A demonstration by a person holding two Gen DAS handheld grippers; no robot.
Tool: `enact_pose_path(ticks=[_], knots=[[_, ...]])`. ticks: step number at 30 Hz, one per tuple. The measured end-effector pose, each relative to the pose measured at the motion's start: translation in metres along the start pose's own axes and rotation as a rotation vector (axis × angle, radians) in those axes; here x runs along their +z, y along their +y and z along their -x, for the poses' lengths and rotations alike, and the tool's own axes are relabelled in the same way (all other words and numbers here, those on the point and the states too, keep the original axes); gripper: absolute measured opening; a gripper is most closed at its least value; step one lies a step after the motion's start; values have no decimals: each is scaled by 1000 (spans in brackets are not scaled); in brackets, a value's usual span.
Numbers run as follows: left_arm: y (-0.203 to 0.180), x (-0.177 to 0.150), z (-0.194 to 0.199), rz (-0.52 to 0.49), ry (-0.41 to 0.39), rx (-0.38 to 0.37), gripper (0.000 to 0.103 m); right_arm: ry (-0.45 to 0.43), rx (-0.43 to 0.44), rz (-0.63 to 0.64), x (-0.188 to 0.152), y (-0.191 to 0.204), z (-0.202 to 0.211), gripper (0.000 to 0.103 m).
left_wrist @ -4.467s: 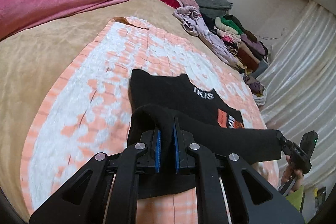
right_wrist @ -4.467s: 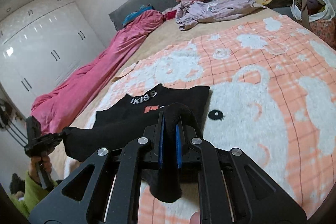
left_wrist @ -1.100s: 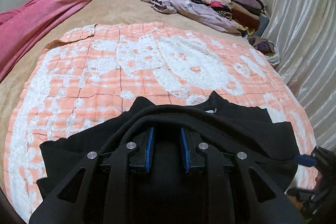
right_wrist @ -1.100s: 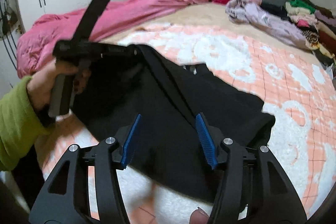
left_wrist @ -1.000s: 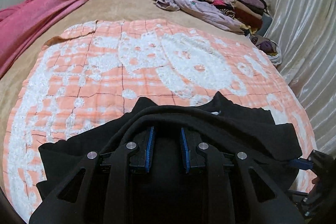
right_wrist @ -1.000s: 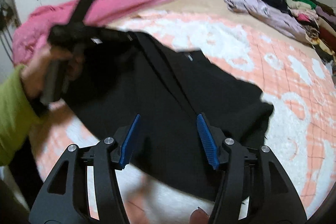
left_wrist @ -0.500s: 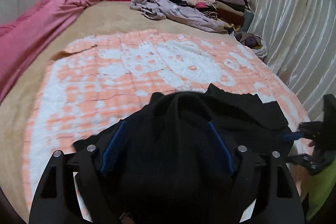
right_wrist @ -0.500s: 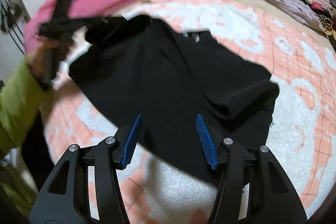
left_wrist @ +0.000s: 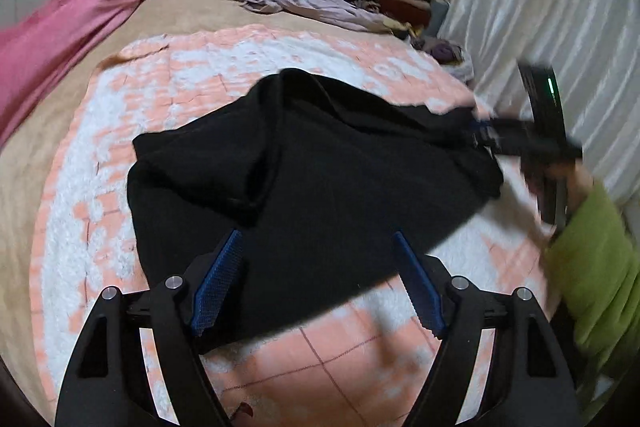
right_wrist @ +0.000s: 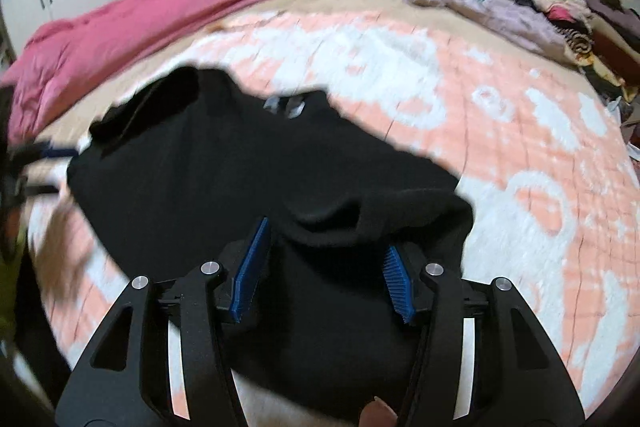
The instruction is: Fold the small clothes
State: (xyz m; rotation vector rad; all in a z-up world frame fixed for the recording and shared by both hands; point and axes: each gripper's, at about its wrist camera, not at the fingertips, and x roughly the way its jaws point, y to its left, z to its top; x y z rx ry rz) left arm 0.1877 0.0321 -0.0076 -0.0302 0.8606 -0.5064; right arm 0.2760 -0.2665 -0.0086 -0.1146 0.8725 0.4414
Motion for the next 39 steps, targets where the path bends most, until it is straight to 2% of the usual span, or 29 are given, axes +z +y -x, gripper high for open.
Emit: enact_pose_path(ticks=[3, 7, 11, 16, 19, 22, 25, 32, 36, 39], knots=[[4, 6, -15, 1, 22, 24, 75, -88, -17, -57, 9, -11, 3, 47], [16, 23, -37, -5, 30, 67, 75, -180, -97, -154, 11, -34, 11, 51], [41, 48, -44, 66, -62, 125, 76, -223, -120, -234, 8, -53, 20, 58], [84, 60, -29, 263, -205, 167, 77, -192, -146, -256, 4, -59, 19, 62], [101, 44, -20, 331, -202, 170, 77, -156, -176, -245, -2, -55, 14, 62], [113, 23, -13, 366, -162, 223, 77, -117, -175, -265, -11, -59, 12, 62], [118, 6, -3, 419, -120, 200, 77, -100, -144, -318, -24, -66, 18, 62], [93, -24, 1, 407, -94, 132, 77, -74, -75, -361, -40, -63, 30, 62], [84, -30, -9, 412, -83, 116, 76, -62, -43, -388, -45, -61, 27, 62], [82, -28, -12, 409, -98, 102, 71, -44, -13, -422, -54, -60, 23, 62]])
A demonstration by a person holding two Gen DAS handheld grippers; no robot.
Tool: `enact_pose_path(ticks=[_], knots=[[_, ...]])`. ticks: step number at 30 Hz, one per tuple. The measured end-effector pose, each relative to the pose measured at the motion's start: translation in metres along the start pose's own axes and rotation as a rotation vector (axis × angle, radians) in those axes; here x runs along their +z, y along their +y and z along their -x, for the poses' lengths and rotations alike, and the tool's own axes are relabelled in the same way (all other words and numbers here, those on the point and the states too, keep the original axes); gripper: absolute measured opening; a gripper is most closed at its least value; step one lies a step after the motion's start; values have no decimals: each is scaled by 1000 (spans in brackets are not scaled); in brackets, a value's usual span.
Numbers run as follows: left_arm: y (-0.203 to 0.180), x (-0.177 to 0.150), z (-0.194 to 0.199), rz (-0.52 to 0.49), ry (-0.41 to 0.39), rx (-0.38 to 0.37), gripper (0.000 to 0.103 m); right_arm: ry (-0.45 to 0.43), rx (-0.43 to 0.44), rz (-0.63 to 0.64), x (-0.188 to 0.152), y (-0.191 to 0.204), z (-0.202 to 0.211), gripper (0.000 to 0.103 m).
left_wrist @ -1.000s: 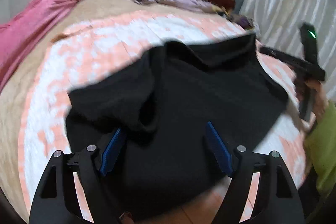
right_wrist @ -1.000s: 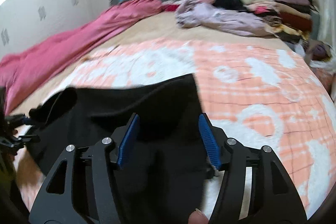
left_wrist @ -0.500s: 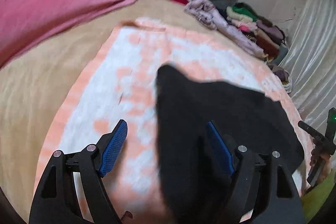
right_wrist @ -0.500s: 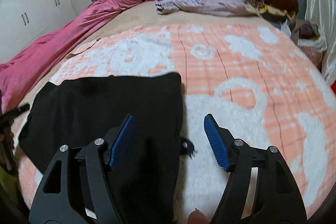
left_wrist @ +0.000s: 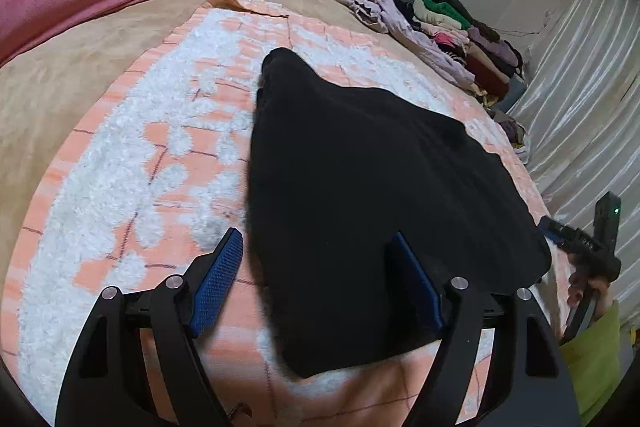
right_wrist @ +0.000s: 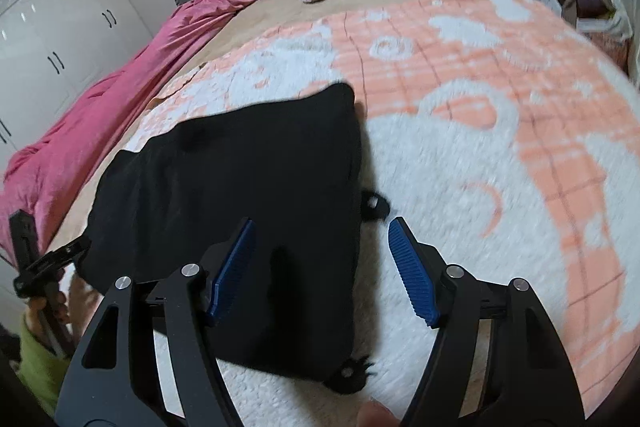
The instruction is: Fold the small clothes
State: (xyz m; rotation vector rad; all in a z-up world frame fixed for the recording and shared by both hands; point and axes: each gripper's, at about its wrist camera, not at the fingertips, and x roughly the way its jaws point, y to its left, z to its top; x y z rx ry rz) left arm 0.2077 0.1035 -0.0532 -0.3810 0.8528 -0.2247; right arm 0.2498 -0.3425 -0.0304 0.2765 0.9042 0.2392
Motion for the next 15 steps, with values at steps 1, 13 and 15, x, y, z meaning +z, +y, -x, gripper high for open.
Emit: enact_pose_path(ticks=[1, 13, 15], knots=[[-1, 0, 1, -6, -5, 1, 66, 9, 11, -12, -4, 0, -1, 60], [12, -4, -2, 91, 20, -77, 39, 24, 36, -46, -19, 0, -3, 27], [10, -5, -1, 100, 20, -89, 27, 23, 32, -45, -20, 0, -2, 20]])
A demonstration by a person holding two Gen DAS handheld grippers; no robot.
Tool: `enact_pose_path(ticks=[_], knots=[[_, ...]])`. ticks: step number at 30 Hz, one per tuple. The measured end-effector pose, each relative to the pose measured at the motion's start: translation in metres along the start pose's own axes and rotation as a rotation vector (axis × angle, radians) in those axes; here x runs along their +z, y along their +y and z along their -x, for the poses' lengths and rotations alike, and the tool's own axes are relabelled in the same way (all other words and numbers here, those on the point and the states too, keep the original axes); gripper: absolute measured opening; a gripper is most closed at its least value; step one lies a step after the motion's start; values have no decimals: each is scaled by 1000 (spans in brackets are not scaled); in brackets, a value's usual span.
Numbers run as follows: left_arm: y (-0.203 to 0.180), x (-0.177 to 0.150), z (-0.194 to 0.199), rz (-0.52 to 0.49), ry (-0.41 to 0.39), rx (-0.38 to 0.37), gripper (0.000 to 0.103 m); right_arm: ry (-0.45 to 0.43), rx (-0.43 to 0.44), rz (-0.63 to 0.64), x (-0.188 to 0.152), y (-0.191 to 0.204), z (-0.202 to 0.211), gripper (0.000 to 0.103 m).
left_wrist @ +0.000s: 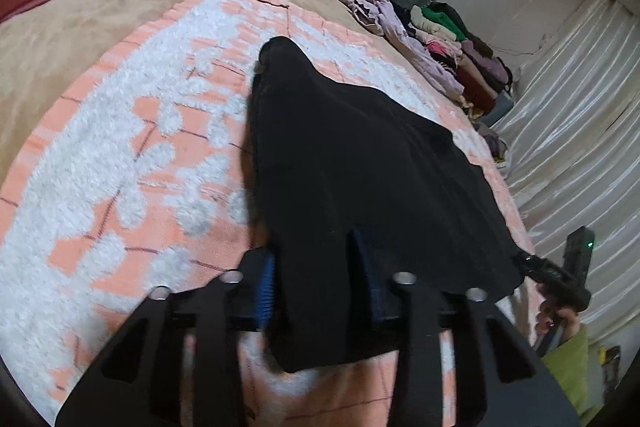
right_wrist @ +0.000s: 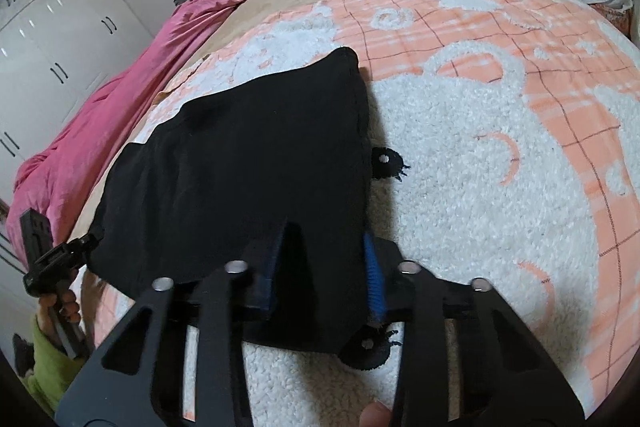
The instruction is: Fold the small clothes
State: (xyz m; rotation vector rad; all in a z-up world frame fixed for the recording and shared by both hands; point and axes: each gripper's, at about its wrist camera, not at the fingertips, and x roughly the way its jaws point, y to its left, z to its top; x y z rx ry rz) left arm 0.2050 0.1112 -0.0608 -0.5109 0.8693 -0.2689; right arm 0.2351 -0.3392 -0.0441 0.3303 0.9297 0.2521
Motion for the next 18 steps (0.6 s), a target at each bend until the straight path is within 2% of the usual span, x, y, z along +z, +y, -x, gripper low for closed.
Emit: enact_pose_path(ticks=[1, 4, 14, 18], knots=[[-1, 0, 1, -8, -6, 7, 22, -3, -3, 2, 0, 0, 1, 10], [-7, 0, 7, -24, -20, 3, 18, -23, 19, -8, 1, 0, 8, 6], [-10, -8, 30, -30, -22, -37, 16, -65, 56, -41, -6, -2, 30, 5], [-9, -15, 31, -36, -6, -28, 16, -60, 45, -57, -15, -4, 34, 5]])
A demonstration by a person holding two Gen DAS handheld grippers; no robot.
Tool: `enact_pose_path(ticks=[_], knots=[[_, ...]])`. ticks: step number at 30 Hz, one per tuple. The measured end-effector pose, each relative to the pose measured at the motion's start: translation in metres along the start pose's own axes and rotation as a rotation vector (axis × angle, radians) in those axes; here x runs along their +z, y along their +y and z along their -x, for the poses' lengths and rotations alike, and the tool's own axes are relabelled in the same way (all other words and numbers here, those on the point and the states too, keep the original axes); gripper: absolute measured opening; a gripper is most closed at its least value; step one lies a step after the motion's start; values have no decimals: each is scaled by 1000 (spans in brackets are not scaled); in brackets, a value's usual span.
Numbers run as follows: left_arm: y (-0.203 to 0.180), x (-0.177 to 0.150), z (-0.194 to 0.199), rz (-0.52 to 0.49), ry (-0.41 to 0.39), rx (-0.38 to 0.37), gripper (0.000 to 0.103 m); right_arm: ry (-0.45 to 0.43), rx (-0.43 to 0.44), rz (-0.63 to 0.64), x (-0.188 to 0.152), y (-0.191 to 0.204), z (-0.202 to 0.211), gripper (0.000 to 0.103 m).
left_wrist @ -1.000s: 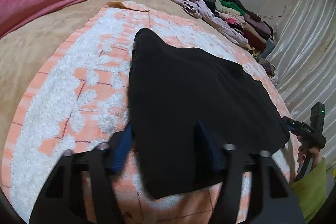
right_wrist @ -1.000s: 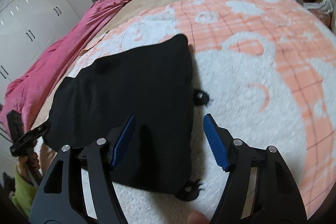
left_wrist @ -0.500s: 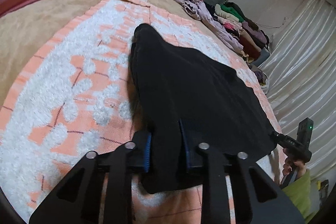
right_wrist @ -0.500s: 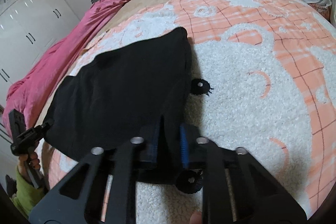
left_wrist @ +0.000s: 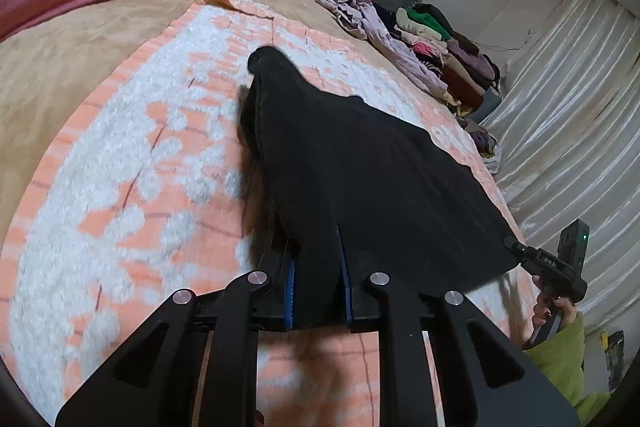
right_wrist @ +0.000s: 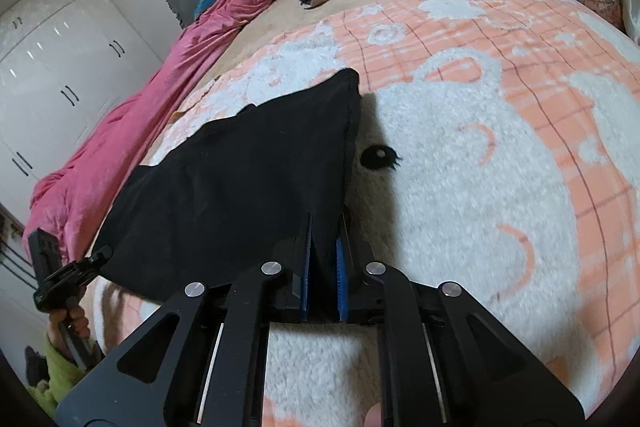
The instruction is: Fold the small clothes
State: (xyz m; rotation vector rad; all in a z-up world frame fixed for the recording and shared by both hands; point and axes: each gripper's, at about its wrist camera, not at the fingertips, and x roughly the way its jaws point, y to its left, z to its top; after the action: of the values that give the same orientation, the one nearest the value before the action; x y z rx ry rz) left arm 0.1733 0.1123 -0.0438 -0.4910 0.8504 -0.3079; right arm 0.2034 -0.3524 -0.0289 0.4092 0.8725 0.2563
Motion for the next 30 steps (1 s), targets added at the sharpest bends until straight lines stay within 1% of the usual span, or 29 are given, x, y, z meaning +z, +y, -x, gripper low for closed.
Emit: enact_pose_path(ticks=[3, 5, 7, 9, 12, 13, 15, 19, 20, 22, 25, 26, 27, 30], knots=[[9, -3, -7, 9, 26, 16, 16, 13, -22, -13, -6, -3, -4, 5], [15, -4, -13, 23, 42, 17, 17, 28, -58, -7, -8, -5, -12, 6], [18, -4, -14, 22, 43, 17, 19, 32, -74, -7, -9, -7, -17, 6], [19, -3, -14, 16, 42, 21, 23, 28, -93, -7, -9, -8, -18, 7], [19, -2, -12, 13, 31, 21, 25, 23, -130, 15, -10, -7, -19, 12], [17, -1, -9, 10, 24, 21, 25, 19, -144, 24, -9, -6, -18, 16], [11, 2, 3, -17, -14, 45, 26, -9, -166, 33, -7, -5, -12, 19], [-5, 9, 27, -90, -105, 123, 25, -93, -215, 79, 0, 0, 4, 19], [-13, 10, 33, -118, -131, 143, 25, -115, -220, 97, 1, 3, 8, 19], [-28, 12, 39, -167, -157, 160, 25, -134, -220, 129, 2, 10, 11, 20], [-43, 16, 38, -214, -166, 162, 26, -138, -209, 198, 3, 25, 8, 22], [-50, 18, 34, -231, -157, 159, 30, -137, -205, 228, 3, 32, 6, 25], [-53, 19, 31, -237, -152, 159, 33, -134, -201, 256, 3, 38, 4, 26], [-66, 24, 10, -270, -111, 158, 33, -122, -192, 314, 3, 54, -4, 26]])
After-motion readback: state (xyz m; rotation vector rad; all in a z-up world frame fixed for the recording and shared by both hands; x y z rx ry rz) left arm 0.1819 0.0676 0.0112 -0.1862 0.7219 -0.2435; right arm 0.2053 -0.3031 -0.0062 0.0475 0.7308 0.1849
